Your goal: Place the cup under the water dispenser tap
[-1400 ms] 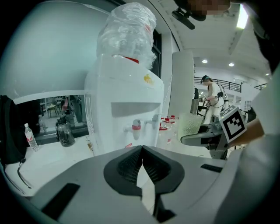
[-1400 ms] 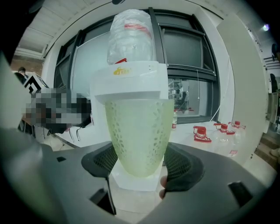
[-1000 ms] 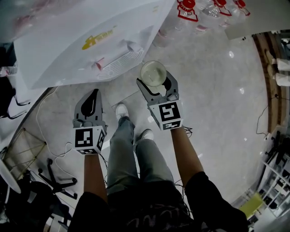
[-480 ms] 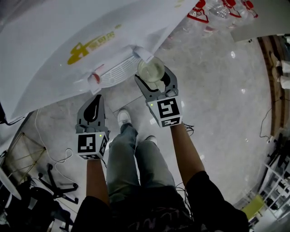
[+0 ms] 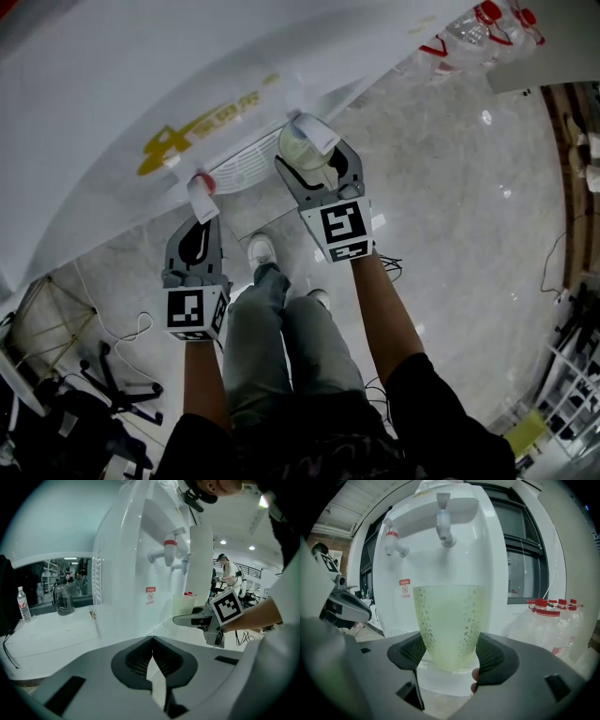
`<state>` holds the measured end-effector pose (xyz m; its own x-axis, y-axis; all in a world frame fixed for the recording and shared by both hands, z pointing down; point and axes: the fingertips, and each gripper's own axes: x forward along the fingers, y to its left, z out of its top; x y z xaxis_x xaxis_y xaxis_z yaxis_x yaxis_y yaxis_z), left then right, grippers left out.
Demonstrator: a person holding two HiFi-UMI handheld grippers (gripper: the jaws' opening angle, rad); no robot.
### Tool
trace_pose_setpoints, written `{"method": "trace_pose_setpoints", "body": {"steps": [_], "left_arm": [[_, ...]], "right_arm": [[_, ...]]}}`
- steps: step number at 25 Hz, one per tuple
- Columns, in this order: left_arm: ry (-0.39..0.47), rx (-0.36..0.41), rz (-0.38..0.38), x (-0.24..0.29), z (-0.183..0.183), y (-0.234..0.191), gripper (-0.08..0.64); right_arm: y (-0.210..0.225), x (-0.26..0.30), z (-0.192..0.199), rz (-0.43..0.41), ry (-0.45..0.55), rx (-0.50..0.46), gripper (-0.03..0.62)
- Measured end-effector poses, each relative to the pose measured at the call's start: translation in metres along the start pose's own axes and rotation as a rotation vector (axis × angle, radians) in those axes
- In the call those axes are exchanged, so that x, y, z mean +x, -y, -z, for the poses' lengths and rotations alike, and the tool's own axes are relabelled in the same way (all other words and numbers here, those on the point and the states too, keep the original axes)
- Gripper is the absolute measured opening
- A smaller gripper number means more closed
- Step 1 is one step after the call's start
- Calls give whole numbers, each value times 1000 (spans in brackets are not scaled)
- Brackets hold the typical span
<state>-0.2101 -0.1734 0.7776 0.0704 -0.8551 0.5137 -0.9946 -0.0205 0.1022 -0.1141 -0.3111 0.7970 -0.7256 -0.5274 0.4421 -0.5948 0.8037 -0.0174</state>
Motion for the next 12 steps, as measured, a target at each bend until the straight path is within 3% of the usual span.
{"method": "trace_pose_setpoints", "body": {"steps": [12], "left_arm": [[-17, 10, 2, 1, 7, -9, 15]], "right_arm": [[-8, 16, 1, -16, -17, -15, 340]]}}
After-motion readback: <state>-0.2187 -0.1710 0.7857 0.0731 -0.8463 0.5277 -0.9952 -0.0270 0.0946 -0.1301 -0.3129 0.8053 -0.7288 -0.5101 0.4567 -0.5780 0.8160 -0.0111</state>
